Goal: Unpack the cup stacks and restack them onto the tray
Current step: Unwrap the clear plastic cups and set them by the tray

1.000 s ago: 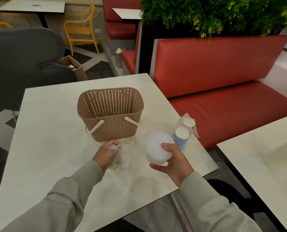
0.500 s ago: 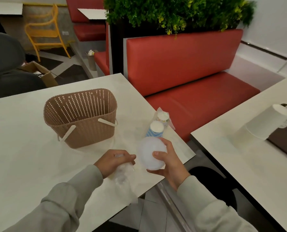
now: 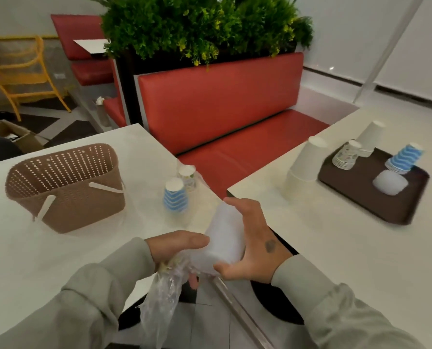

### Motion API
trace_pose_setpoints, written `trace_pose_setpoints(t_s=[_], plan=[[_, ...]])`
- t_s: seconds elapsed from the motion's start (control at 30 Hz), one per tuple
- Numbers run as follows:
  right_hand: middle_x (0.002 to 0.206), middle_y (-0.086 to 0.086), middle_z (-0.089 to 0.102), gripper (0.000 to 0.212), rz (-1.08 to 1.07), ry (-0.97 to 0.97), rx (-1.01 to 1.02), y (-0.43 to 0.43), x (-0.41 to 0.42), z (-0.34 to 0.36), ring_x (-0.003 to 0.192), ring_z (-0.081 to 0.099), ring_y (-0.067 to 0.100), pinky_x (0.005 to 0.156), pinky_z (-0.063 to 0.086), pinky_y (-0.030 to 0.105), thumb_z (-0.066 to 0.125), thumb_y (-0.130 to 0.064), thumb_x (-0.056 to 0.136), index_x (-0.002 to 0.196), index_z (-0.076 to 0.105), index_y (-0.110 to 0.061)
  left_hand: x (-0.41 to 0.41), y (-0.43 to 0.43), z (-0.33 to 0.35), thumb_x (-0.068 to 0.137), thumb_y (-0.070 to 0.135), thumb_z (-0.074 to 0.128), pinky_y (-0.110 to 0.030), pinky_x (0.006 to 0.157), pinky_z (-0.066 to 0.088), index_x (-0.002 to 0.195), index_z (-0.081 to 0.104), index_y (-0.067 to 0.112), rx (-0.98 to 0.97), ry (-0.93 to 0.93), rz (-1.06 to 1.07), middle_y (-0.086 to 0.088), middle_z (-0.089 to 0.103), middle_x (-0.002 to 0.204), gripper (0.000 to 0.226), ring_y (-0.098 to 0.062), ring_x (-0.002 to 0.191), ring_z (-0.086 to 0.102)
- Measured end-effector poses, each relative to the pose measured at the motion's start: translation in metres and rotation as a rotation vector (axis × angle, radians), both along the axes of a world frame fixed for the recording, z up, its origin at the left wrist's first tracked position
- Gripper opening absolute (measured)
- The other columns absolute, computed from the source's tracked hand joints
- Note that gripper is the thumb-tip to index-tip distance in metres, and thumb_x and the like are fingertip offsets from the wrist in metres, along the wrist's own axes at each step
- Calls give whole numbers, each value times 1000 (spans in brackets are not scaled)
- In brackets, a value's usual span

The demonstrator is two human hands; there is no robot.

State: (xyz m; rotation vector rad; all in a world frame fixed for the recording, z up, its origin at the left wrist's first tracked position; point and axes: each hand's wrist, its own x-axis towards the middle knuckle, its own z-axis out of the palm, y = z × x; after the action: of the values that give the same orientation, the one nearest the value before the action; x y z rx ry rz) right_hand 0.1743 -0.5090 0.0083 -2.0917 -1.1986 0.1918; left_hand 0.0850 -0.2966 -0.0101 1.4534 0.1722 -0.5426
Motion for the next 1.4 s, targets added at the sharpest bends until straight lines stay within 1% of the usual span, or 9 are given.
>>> trace_pose_setpoints(t_s=[0.13,0.23,0.37,0.47,0.8,0.9,1.07,1.27,1.4], plan=[[143,-2,19,122,35,-163,-122,-58,2,3,135,22,17,105,43,41,86,-52,53,146,7,-48,14,-65,9,56,51,91,-33,64,57,106,67,3,81,19,-127,-17,74,89,73,-26,62,71],[145,2,17,124,54,-299,-189,-98,2,4,134,22,22,99,44,36,88,-52,51,147,11,-45,21,-116,10,60,37,85,-29,65,58,109,67,6,133,35,-164,-7,76,89,61,-18,71,73],[138,6,24,114,13,-456,-164,-147,2,6,124,27,25,90,45,35,81,-59,51,147,27,-32,27,-170,6,59,34,90,-34,89,58,110,70,17,238,-27,-110,-2,77,104,58,-19,99,73],[138,7,24,110,-9,-481,-159,-176,0,7,128,26,28,96,47,42,75,-64,53,147,28,-34,33,-203,6,69,19,90,-26,83,57,108,69,21,312,-61,-68,3,77,99,44,-12,95,73],[142,-2,20,107,-18,-327,-126,-227,4,16,134,23,23,102,42,30,77,-36,67,146,7,-46,55,-248,-14,54,21,92,-29,88,57,109,67,29,397,-186,57,4,76,101,61,-11,99,70],[140,0,31,94,-110,-208,15,-232,13,14,131,34,20,104,43,32,74,-36,73,148,17,-36,71,-254,-15,51,25,89,-21,83,55,113,61,32,411,-233,64,6,72,105,68,-8,102,67],[134,-6,33,60,-287,-111,111,-232,36,4,127,37,14,101,28,4,58,-44,78,130,48,-15,106,-261,-26,49,40,85,-29,90,57,118,59,34,420,-267,103,7,72,110,73,-9,105,68],[151,-14,16,46,-371,-59,43,-232,75,-6,131,34,13,96,32,9,58,-45,80,122,45,-32,153,-261,-46,49,38,92,-41,92,57,120,53,47,488,-251,65,12,70,112,82,-13,106,67],[147,-11,29,40,-412,33,2,-228,109,-7,120,37,3,90,21,-5,71,-30,86,114,44,-32,185,-259,-51,43,39,93,-37,92,56,122,51,45,528,-226,66,15,67,111,90,-11,104,64]])
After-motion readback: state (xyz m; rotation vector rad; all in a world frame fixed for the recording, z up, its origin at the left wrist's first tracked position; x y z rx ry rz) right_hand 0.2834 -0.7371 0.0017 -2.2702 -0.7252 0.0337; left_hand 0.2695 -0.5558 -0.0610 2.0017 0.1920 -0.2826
